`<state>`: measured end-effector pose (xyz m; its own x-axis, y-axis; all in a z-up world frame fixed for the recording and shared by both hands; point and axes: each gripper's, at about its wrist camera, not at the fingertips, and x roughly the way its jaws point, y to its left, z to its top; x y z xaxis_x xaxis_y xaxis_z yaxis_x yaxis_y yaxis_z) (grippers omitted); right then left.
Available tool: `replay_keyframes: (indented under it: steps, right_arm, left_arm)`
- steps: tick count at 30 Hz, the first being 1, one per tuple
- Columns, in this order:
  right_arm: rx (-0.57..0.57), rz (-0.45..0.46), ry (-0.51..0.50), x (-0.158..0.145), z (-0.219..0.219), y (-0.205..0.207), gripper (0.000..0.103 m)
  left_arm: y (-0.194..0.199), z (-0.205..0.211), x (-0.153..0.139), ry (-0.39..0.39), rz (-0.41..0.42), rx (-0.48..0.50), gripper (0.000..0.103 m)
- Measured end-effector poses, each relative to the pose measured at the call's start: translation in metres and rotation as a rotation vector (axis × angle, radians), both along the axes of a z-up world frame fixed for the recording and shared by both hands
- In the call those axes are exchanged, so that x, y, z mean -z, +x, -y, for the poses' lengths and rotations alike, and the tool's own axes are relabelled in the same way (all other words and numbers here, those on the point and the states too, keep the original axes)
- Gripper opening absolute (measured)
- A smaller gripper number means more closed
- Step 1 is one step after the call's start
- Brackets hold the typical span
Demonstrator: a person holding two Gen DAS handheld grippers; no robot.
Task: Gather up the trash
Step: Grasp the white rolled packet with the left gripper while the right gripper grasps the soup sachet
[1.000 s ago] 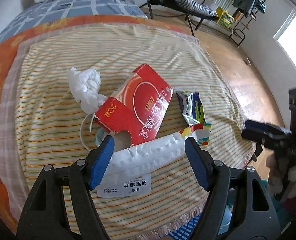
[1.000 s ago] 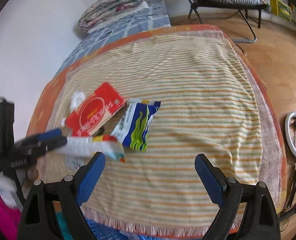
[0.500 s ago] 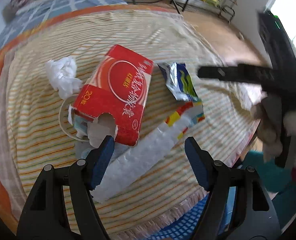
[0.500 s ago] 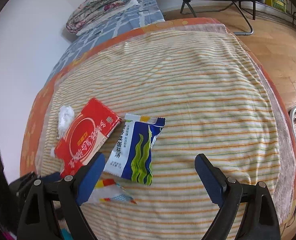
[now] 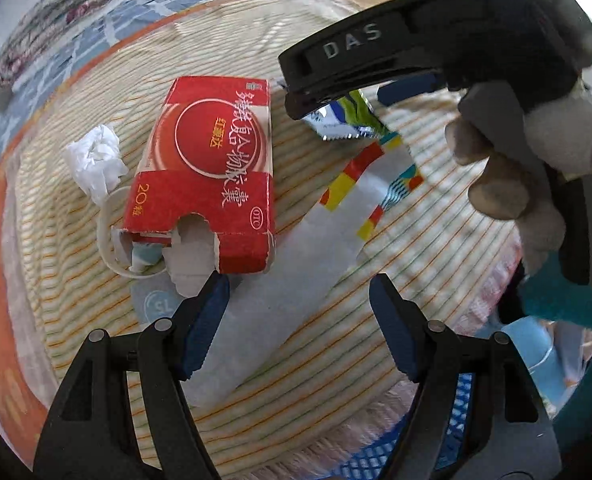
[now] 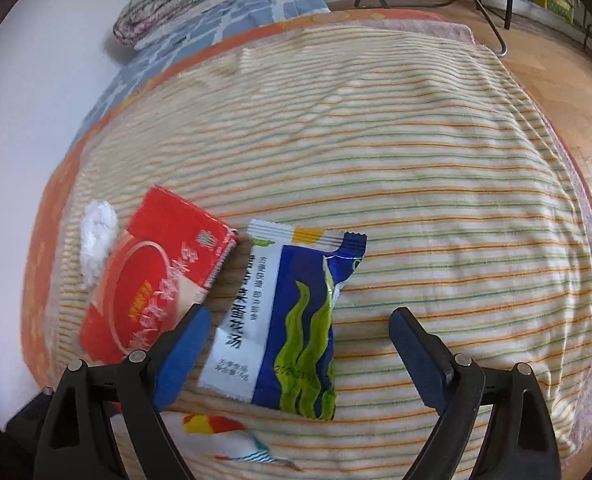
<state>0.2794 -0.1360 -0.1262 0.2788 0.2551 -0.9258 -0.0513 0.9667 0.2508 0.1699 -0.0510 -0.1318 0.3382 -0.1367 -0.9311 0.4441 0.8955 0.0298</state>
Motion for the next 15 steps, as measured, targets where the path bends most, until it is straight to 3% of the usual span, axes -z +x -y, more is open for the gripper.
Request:
replay_keyframes:
  steps: [4, 8, 15]
  right_arm:
    - [-0.016, 0.011, -0.044, 0.001, 0.001, 0.001, 0.087]
    - [-0.069, 0.017, -0.108, 0.001, -0.003, 0.001, 0.079]
    - [-0.077, 0.024, -0.107, -0.001, 0.003, -0.002, 0.075]
  left_arm:
    - [0.000, -0.006, 0.006, 0.017, -0.016, -0.013, 0.060]
    - [-0.003, -0.007, 0.006, -0.030, -0.037, -0.009, 0.054]
    - [-0.014, 0.010, 0.010, 0.014, -0.028, 0.034, 0.054]
